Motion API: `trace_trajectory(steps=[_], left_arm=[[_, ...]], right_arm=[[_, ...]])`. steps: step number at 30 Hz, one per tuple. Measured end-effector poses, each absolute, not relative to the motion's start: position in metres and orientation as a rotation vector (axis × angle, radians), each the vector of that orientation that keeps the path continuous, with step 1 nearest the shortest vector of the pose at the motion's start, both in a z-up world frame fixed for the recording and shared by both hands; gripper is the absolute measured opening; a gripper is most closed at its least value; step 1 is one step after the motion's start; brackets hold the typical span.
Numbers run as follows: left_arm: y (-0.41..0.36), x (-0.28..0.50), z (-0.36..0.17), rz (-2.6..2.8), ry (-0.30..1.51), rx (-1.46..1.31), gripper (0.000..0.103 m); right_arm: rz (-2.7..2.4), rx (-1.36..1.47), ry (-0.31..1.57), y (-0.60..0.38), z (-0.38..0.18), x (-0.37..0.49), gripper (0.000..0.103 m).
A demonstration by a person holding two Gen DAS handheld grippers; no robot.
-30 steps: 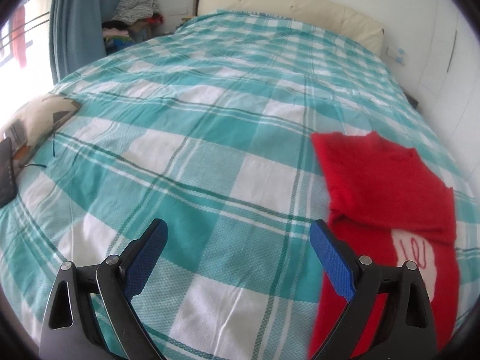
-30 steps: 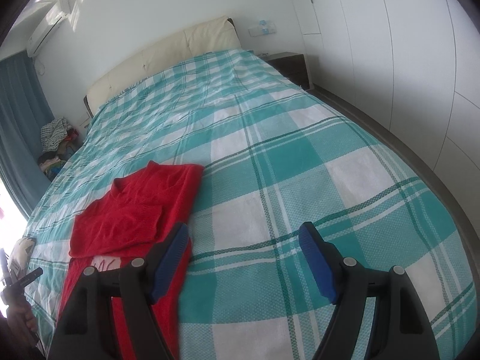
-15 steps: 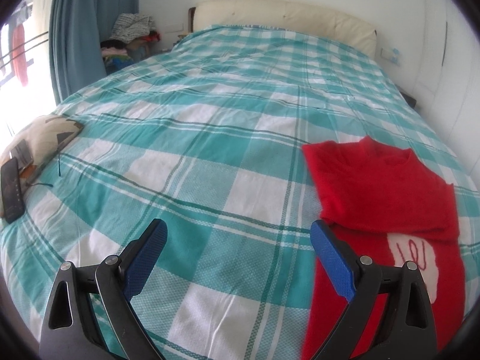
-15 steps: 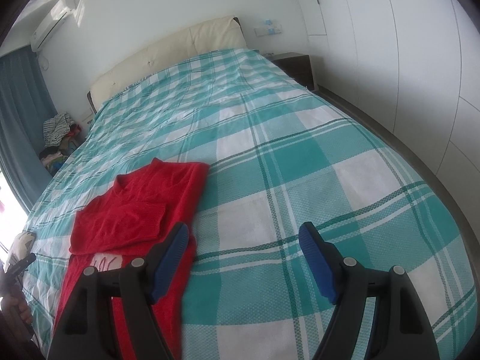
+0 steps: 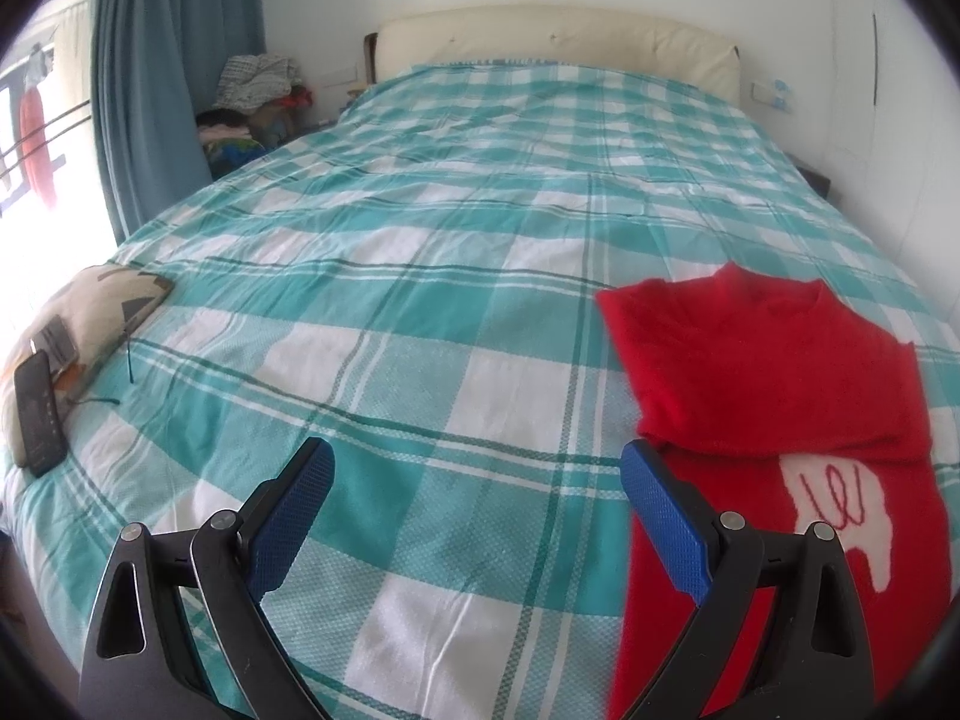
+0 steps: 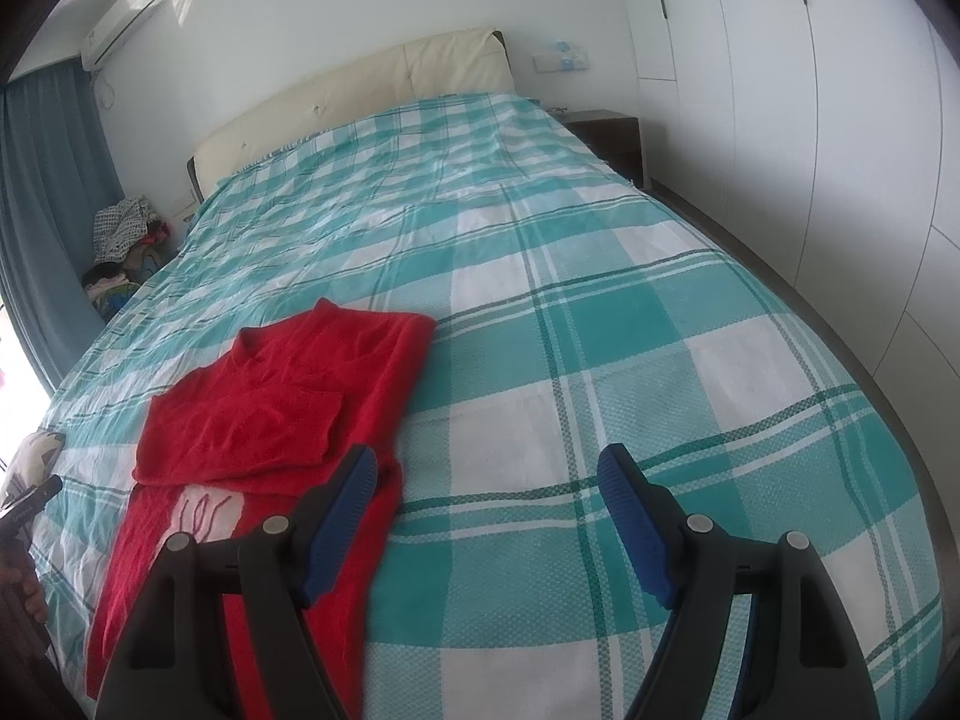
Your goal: Fold small clothes
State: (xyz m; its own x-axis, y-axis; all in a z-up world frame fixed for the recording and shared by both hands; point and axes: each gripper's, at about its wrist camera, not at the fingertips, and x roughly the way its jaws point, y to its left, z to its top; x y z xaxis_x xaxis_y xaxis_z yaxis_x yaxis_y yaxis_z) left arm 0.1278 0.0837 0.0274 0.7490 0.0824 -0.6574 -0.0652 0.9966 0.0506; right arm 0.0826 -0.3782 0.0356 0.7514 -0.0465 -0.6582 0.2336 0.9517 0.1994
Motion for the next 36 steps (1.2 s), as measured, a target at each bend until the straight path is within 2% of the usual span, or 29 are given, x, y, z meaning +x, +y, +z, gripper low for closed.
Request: trace_trajectory(steps=[36], left_arm=[[0.0899, 0.1268, 0.0238, 0.098, 0.734, 0.003, 0.098]], right_arm=[[-0.151, 0.270, 0.708, -0.3742, 0.0352, 0.0816, 0.076]])
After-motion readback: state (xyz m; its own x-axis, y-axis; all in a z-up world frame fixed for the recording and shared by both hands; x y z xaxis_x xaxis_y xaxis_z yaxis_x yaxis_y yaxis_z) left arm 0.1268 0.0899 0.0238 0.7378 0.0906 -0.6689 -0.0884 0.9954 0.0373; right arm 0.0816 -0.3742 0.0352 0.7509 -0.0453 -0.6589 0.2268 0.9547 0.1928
